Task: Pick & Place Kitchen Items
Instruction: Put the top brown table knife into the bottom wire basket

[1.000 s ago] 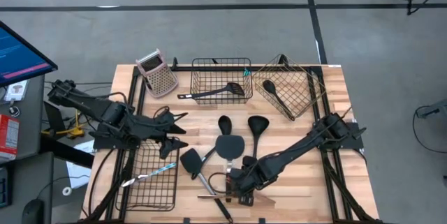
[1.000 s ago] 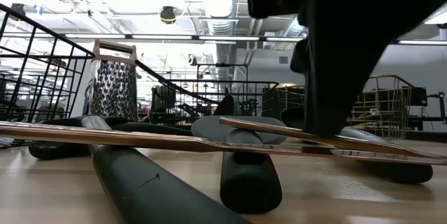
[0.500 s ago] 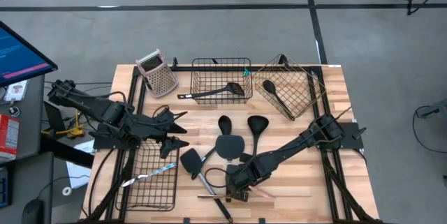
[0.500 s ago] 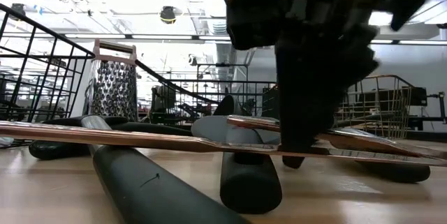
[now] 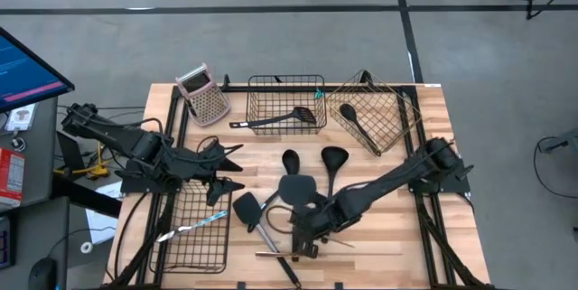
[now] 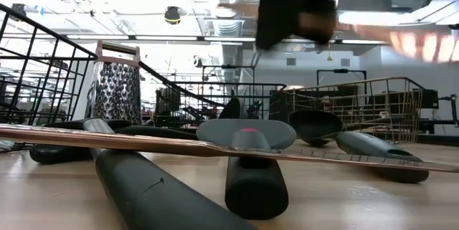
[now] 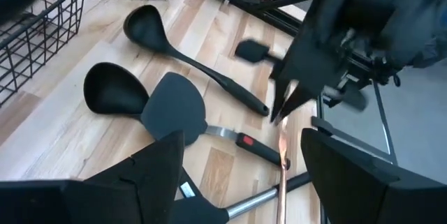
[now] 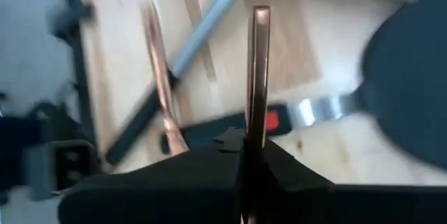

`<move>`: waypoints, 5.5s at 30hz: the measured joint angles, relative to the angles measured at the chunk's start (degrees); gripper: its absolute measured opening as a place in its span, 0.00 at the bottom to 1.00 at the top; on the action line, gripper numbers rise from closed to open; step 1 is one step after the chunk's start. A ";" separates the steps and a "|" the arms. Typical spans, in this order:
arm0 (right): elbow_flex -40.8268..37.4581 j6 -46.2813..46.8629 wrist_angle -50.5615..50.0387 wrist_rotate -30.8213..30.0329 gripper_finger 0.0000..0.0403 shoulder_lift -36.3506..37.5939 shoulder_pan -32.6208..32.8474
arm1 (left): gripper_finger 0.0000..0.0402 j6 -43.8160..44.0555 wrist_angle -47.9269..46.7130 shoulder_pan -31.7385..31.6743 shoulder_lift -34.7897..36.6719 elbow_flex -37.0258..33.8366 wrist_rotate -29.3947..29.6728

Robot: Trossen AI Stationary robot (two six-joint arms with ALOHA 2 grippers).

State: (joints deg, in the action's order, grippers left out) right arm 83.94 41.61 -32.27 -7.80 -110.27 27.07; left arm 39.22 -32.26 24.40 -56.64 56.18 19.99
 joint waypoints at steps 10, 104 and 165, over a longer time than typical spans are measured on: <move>0.00 -8.46 14.35 -16.08 0.00 16.51 -3.02 | 0.67 -9.57 11.93 0.00 -0.03 0.00 1.50; 0.13 -4.24 17.36 -25.34 0.43 21.26 4.24 | 0.00 38.80 -27.28 0.76 5.70 -0.04 -6.51; -0.02 1.35 11.30 -26.81 0.39 16.58 6.55 | 0.00 64.63 -24.75 24.04 -19.49 -8.70 -11.07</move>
State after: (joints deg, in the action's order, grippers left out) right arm 83.92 42.96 -20.97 -34.61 -93.69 33.63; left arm 103.85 -57.01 48.45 -76.13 47.48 8.92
